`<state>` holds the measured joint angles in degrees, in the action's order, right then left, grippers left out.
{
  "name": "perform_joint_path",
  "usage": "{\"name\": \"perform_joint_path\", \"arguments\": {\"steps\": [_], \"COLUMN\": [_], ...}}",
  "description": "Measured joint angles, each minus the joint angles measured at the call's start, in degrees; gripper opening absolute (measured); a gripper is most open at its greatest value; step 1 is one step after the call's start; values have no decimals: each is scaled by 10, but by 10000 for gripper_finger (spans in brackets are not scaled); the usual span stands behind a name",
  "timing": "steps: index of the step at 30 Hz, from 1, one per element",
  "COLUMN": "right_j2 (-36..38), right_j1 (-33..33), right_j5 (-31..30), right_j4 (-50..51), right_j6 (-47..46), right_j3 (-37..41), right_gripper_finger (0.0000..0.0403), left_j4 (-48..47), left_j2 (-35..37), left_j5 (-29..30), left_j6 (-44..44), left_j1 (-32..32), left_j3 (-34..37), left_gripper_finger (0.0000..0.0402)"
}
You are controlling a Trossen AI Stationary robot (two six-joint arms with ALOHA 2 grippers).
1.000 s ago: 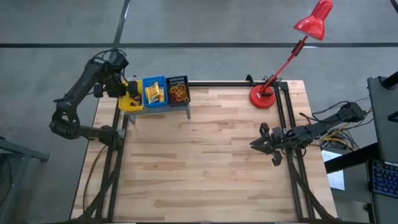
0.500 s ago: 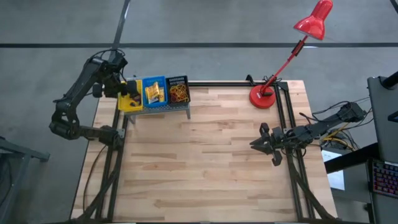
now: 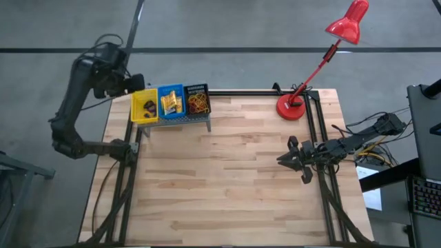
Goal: Pick & Place Office Desk Supplies
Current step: Return to Home Position
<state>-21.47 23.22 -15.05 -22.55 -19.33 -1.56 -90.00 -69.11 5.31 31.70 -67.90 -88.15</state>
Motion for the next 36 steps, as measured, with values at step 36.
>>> {"name": "perform_joint_path", "arguments": {"steps": [36], "right_j2": [0], "right_j1": [0], "right_j5": [0], "right_j4": [0], "right_j6": [0], "right_j3": [0], "right_gripper_finger": [68], "left_j4": [1170], "left_j2": [46], "left_j5": [-142], "left_j6": [-288], "left_j1": [574], "left_j3": [444], "left_gripper_finger": [34]}}
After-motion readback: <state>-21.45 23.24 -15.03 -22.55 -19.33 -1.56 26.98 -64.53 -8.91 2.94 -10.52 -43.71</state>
